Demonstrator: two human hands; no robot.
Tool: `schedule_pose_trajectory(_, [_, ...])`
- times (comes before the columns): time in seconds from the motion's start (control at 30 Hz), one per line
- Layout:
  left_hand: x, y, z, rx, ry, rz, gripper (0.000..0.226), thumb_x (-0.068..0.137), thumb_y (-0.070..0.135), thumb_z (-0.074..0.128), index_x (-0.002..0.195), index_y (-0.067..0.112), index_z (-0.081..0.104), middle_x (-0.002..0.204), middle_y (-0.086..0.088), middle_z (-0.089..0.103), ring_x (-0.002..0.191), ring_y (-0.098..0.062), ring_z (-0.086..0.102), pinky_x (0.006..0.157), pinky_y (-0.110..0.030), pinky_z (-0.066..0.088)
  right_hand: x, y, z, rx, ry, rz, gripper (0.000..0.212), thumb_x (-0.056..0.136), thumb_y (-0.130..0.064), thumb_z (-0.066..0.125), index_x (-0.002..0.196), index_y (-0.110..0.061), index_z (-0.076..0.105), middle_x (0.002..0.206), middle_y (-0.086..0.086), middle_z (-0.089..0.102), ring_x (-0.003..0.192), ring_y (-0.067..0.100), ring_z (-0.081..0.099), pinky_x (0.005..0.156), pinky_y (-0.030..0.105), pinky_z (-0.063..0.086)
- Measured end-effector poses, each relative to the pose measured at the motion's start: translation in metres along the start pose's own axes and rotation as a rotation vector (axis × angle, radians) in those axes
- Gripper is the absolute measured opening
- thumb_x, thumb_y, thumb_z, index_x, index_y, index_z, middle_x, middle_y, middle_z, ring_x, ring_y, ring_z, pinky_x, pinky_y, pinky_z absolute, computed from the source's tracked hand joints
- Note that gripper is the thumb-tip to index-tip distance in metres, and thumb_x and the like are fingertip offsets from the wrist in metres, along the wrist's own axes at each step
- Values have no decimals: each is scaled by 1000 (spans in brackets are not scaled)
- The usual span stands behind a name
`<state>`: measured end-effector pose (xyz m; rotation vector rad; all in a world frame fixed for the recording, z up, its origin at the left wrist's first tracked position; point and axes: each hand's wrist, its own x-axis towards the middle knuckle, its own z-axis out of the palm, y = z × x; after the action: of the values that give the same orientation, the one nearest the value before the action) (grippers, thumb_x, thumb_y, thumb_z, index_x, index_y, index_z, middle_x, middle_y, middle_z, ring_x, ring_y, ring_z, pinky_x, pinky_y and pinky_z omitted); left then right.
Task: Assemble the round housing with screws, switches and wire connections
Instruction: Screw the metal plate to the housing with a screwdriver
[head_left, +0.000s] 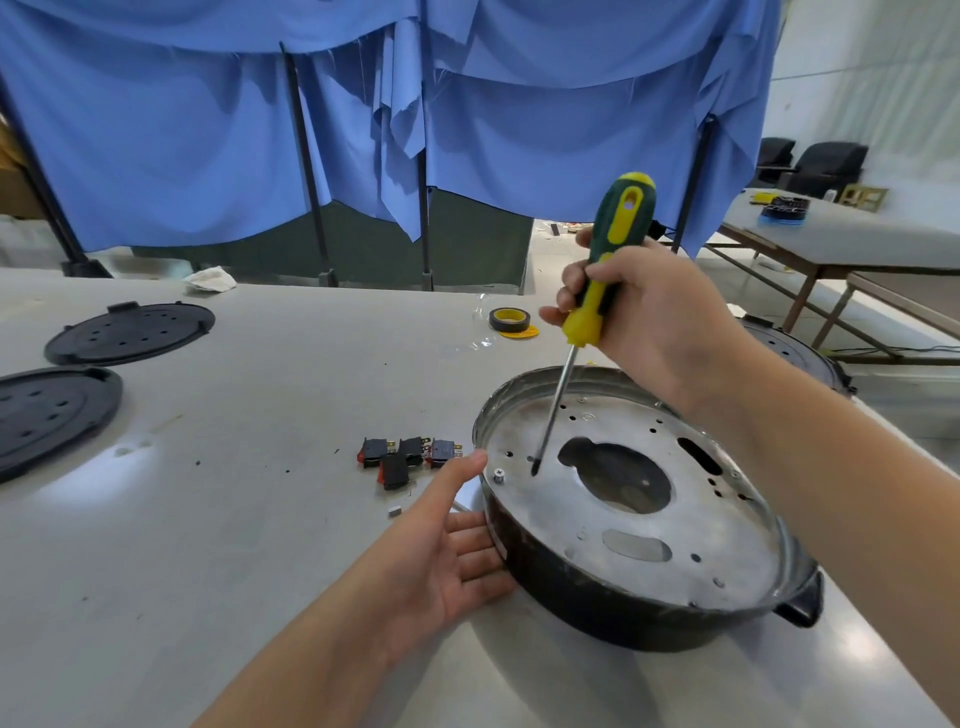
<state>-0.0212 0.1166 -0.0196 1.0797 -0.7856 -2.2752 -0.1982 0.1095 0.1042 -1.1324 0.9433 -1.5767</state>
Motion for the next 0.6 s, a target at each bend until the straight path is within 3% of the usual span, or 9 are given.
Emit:
schedule_pose_trajectory(0.17, [0,0,0,13,0,-3,81,62,52,72,118,-6,59,111,-22,70,101,-33,69,75,-37,61,0,11,3,-36,5,-7,38,89,17,34,115,-8,44,80,8,48,73,20,57,86,37,54])
schedule_pose_trajectory(0.4, [2,-1,0,25,-8,-8,85,60,53,73,120,-5,59,114,-23,69,111,-35,64,85,-39,57,3,12,1,-121,40,-28,41,89,16,41,118,-12,46,83,6,52,79,19,62,87,35,54])
schedule_pose_trajectory(0.6, [3,-1,-1,29,-8,-11,85,61,54,72,121,-5,57,113,-22,70,107,-34,67,82,-39,59,3,16,0,-128,14,-34,41,89,15,42,119,-12,44,83,6,52,81,20,63,91,36,53])
